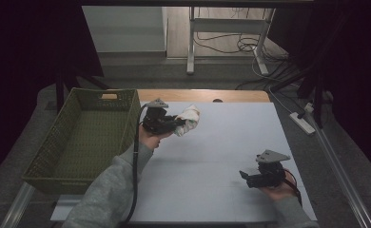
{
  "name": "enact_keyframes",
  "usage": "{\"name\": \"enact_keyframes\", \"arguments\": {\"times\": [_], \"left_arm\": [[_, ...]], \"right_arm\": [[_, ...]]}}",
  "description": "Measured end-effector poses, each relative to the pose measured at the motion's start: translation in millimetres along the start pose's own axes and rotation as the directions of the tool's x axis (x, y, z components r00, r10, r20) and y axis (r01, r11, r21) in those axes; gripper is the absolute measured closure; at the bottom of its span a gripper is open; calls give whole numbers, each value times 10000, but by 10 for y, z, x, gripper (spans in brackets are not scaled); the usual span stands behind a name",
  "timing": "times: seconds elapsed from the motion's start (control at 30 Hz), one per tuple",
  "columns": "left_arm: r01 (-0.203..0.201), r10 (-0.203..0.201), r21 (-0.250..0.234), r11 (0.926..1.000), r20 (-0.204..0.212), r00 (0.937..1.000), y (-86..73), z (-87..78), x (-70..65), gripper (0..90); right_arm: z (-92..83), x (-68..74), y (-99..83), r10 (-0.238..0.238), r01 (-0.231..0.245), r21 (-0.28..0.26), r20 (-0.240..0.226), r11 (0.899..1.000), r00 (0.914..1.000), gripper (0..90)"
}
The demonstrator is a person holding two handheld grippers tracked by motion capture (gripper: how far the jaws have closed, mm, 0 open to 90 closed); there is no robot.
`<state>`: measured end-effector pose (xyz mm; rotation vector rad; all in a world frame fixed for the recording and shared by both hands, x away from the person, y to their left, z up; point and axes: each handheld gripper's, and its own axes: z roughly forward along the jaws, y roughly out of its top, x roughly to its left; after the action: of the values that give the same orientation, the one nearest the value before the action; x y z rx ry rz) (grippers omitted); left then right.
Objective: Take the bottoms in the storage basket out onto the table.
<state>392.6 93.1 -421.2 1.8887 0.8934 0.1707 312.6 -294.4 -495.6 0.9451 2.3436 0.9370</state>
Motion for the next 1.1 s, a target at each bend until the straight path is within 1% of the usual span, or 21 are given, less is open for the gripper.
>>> {"name": "enact_keyframes", "arguments": {"times": [0.33,0.53,0.67,0.9,1.1], "left_arm": [[28,-33,344,9994,155,9999,-75,180,-36,759],[-82,71,662,9978,166,9998,-122,280,-58,759],[42,-56,770,9970,187,9998,-163,354,-52,759],[134,-152,1018,9947,169,9997,-209,492,-56,758],[183,-215,1393,9901,215,9995,-280,624,-52,756]], "right_arm": [[3,1,-1,1,-1,29,-11,10000,10000,90],[3,1,-1,0,0,26,-10,10000,10000,90],[6,2,-1,-8,8,43,-15,10000,10000,90],[5,-1,-2,3,-3,42,-13,10000,10000,90],[3,-3,-2,17,-17,26,-20,10000,10000,90]]}}
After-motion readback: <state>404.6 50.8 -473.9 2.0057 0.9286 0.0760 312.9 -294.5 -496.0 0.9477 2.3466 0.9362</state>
